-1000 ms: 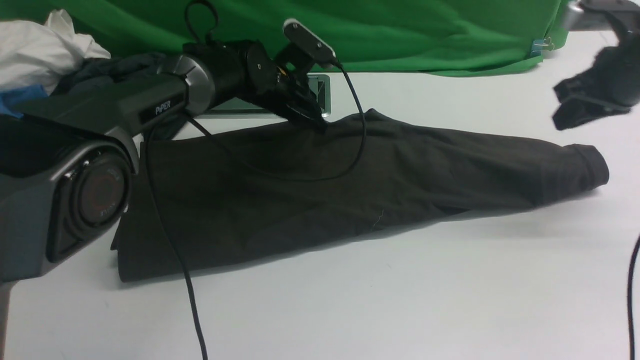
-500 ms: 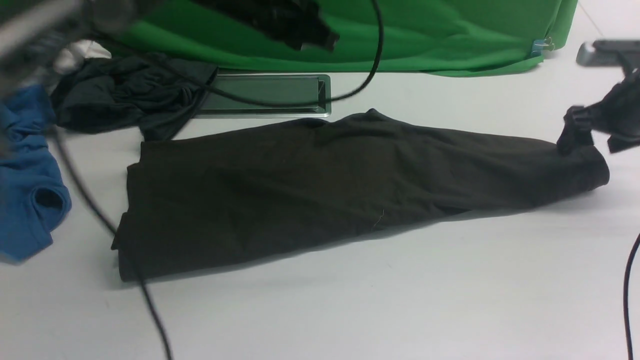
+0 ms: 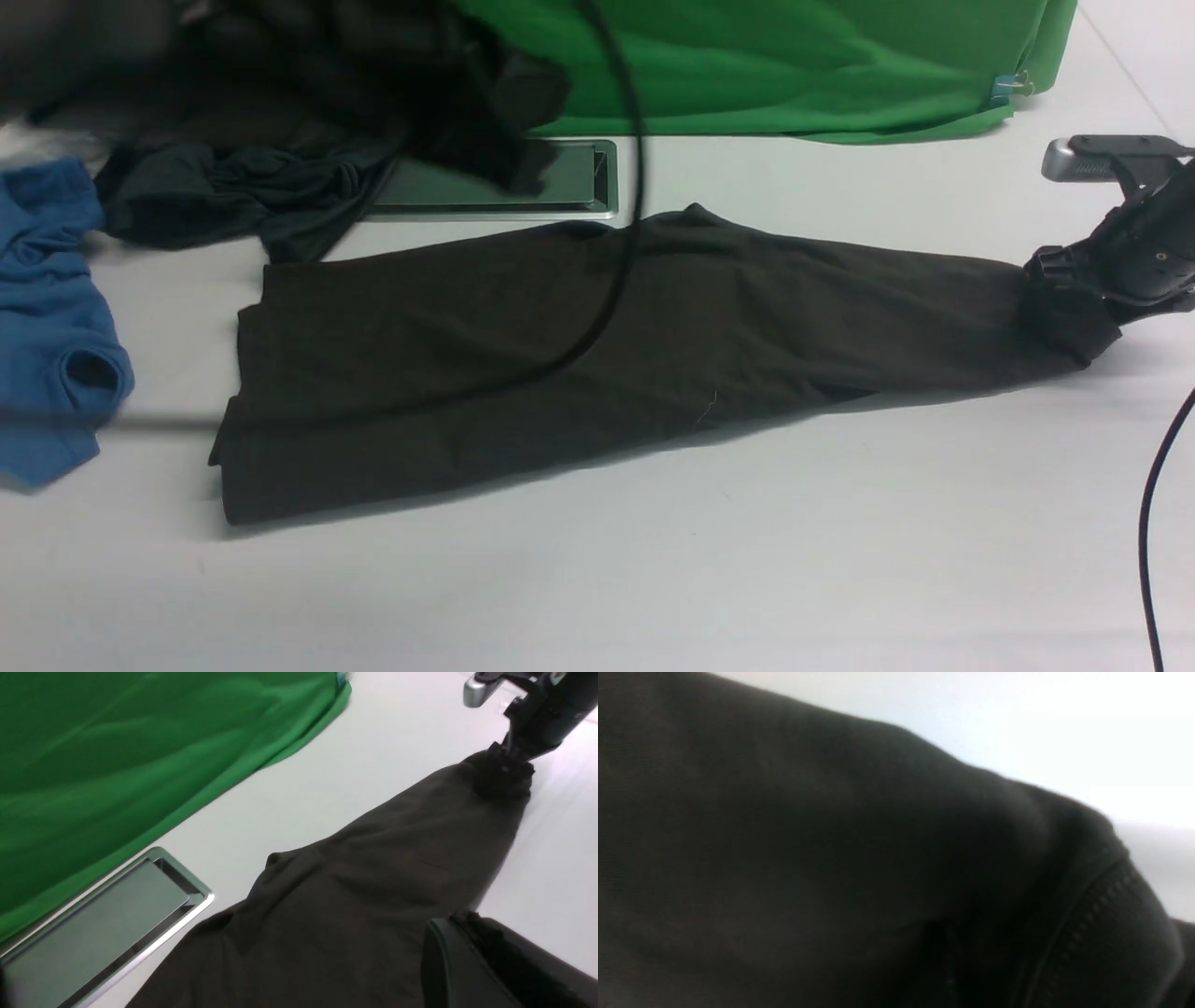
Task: Fold a long-sleeved shirt on a white desktop.
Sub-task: 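Pull the folded dark garment lengthwise by its ends to straighten it flat on the table, then fold the right end of the dark garment over onto its left end with the right gripper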
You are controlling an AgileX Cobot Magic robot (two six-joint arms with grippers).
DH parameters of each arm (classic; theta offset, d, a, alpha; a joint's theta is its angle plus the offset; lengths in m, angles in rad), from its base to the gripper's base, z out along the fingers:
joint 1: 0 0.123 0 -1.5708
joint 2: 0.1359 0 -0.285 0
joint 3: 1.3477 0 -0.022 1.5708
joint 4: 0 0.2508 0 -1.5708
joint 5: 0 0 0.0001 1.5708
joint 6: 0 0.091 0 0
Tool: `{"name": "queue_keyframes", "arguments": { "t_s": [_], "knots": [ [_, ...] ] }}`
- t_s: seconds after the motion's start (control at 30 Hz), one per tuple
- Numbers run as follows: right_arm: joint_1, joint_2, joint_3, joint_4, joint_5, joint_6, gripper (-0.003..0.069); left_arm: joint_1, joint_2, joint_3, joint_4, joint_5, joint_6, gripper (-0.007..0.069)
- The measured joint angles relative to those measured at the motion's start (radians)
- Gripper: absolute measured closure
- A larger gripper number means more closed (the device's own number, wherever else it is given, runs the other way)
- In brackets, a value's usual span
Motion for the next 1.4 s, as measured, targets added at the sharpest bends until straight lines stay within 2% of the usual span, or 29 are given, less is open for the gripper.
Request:
{"name": "queue_keyframes", "arguments": {
  "t_s": [0.13,0.2,0.23,0.3,0.33,0.5,0.67,0.77,0.83,1.07,1.17,1.2,1.27,1.4],
  "knots": [
    [0.000,0.001,-0.004,0.018,0.025,-0.013,0.0275,0.000,-0.151,0.101,0.003,-0.008,0.000,0.0608],
    [0.000,-0.001,-0.005,0.017,0.055,-0.026,0.0438,0.000,-0.230,0.143,0.013,-0.006,0.000,0.0608],
    [-0.001,-0.004,-0.005,0.012,0.064,-0.030,0.0494,0.000,-0.266,0.163,0.022,-0.002,-0.004,0.0608],
    [-0.004,-0.024,-0.001,-0.005,0.092,-0.030,0.0573,0.000,-0.320,0.186,0.050,0.010,-0.026,0.0608],
    [-0.009,-0.043,0.003,-0.019,0.112,-0.030,0.0589,0.000,-0.352,0.199,0.074,0.024,-0.048,0.0608],
    [-0.078,-0.213,0.004,-0.091,0.194,0.021,0.0594,0.000,-0.476,0.270,0.189,0.086,-0.156,0.0608],
    [-0.183,-0.398,0.004,-0.159,0.269,0.077,0.0594,0.000,-0.554,0.317,0.210,0.108,-0.187,0.0608],
    [-0.195,-0.485,0.004,-0.160,0.288,0.093,0.0594,0.000,-0.563,0.330,0.213,0.109,-0.201,0.0608],
    [-0.179,-0.536,0.004,-0.116,0.292,0.094,0.0594,0.000,-0.563,0.333,0.219,0.112,-0.208,0.0608],
    [-0.034,-0.604,0.004,0.077,0.279,0.075,0.0594,0.000,-0.563,0.333,0.221,0.102,-0.209,0.0607],
    [0.082,-0.600,0.004,0.166,0.260,0.057,0.0594,0.000,-0.563,0.333,0.224,0.101,-0.209,0.0607],
    [0.090,-0.598,0.004,0.171,0.257,0.057,0.0594,0.000,-0.563,0.333,0.224,0.101,-0.209,0.0607],
    [0.185,-0.585,0.004,0.212,0.211,0.049,0.0594,0.000,-0.563,0.333,0.224,0.101,-0.209,0.0607],
    [0.281,-0.549,-0.004,0.253,0.184,0.048,0.0594,0.000,-0.563,0.333,0.224,0.100,-0.210,0.0607]
  ]
}}
